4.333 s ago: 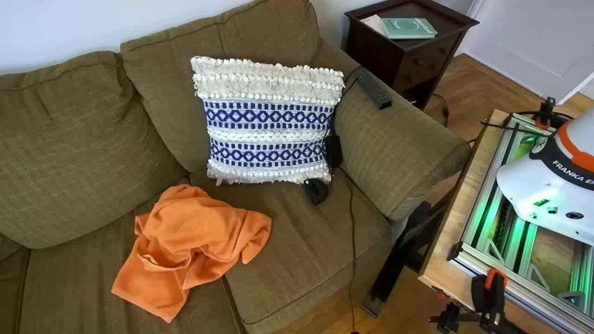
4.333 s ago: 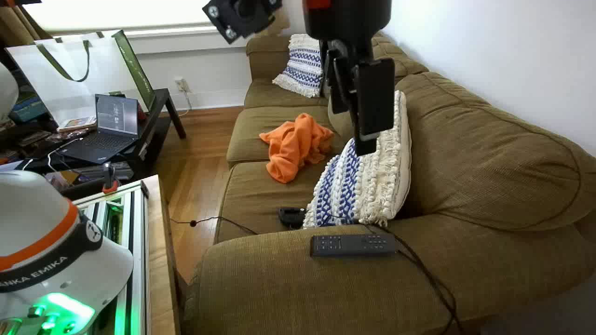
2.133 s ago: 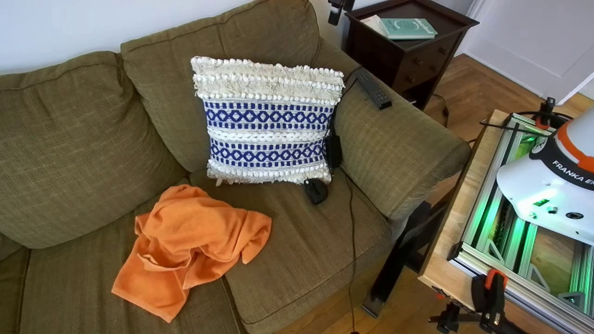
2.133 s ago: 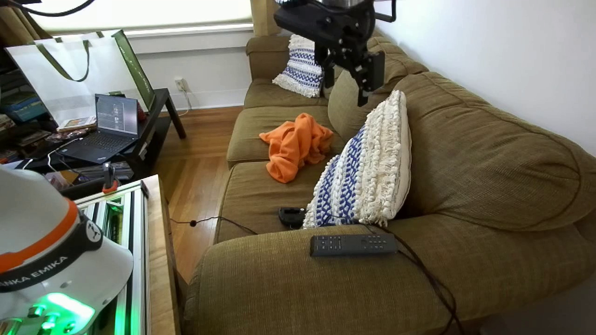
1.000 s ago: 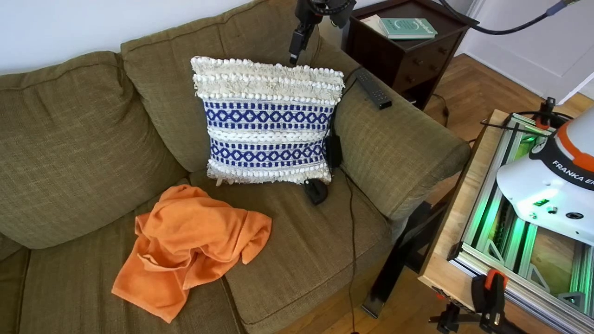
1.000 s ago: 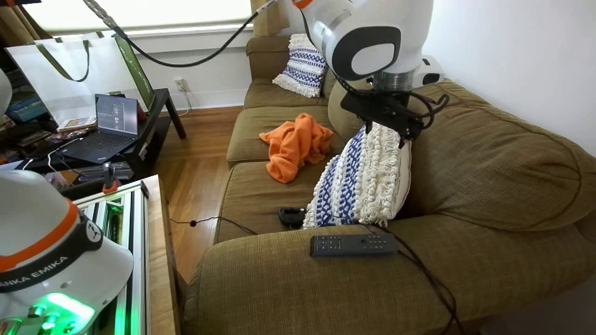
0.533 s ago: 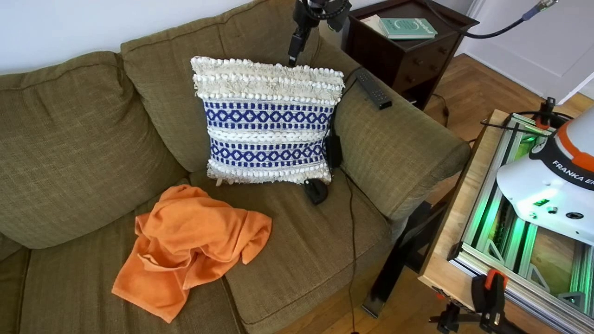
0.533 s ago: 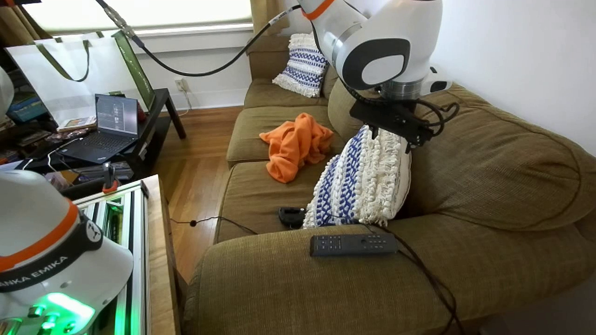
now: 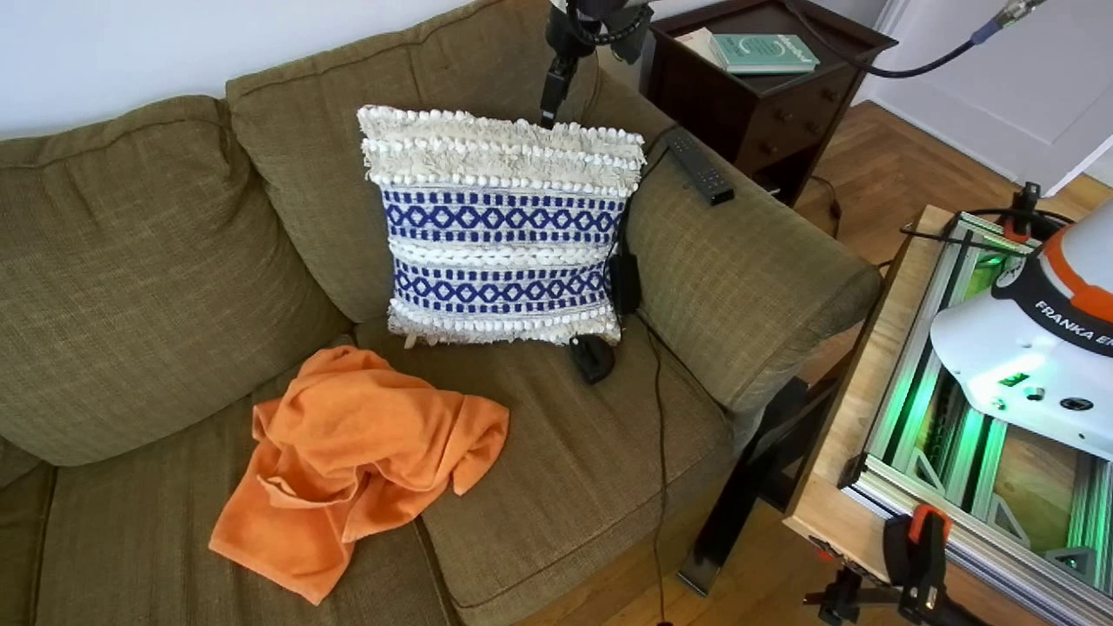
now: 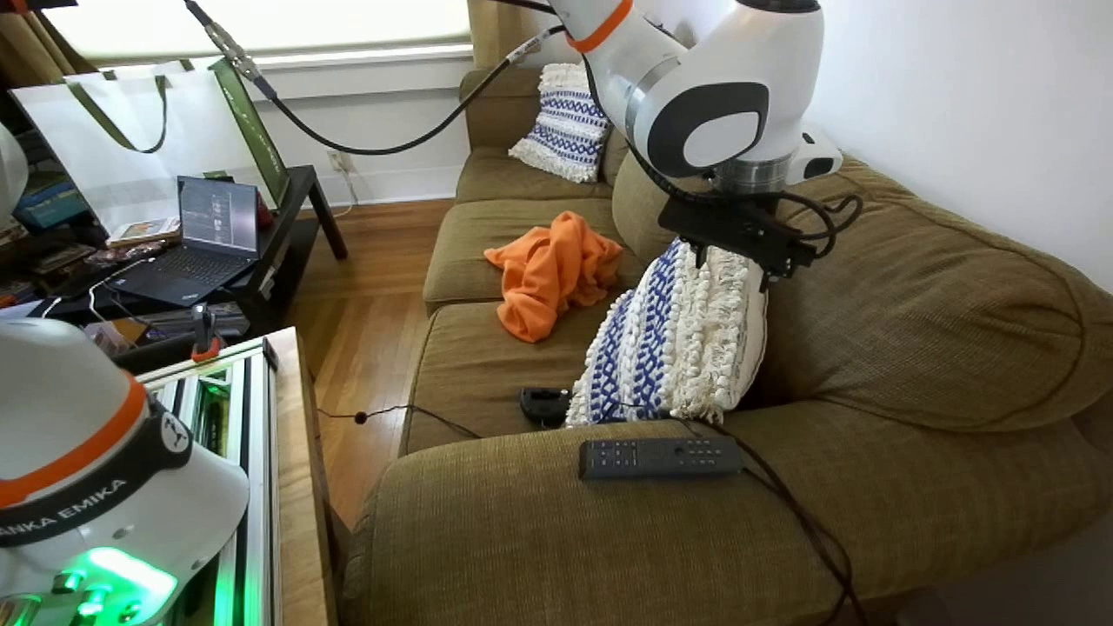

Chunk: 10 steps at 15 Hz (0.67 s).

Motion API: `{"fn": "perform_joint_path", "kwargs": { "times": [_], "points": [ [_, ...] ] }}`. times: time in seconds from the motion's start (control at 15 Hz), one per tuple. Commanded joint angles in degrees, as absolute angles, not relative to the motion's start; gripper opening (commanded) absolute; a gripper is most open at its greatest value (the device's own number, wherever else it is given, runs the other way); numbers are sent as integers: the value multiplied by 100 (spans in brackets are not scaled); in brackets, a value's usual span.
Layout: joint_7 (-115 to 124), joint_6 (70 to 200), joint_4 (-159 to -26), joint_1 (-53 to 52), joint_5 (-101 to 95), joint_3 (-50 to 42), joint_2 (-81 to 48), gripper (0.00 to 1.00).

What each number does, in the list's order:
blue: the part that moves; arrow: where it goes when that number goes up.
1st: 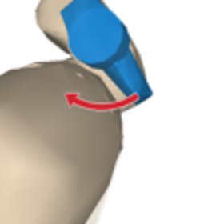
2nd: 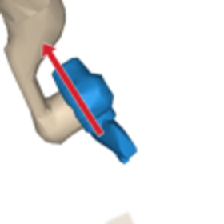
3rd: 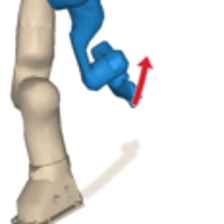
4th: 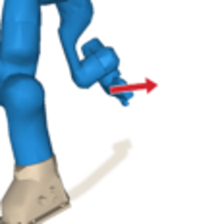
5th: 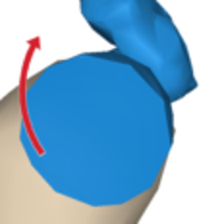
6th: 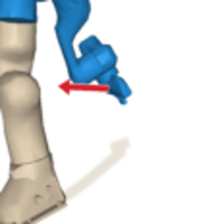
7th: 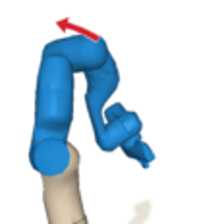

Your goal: Lay the pillow down

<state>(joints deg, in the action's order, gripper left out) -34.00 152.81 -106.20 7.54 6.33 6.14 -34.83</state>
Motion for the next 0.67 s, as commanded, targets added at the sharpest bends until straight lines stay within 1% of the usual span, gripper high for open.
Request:
{"fn": "perform_joint_path", "kwargs": {
  "times": [0.0, 0.6],
  "points": [
    [-3690, 15234, -10100, 1074, 540, 934, -4045, 100],
    [-4409, 14886, -9255, 1604, 691, 1528, -4967, 100]
  ]
}}
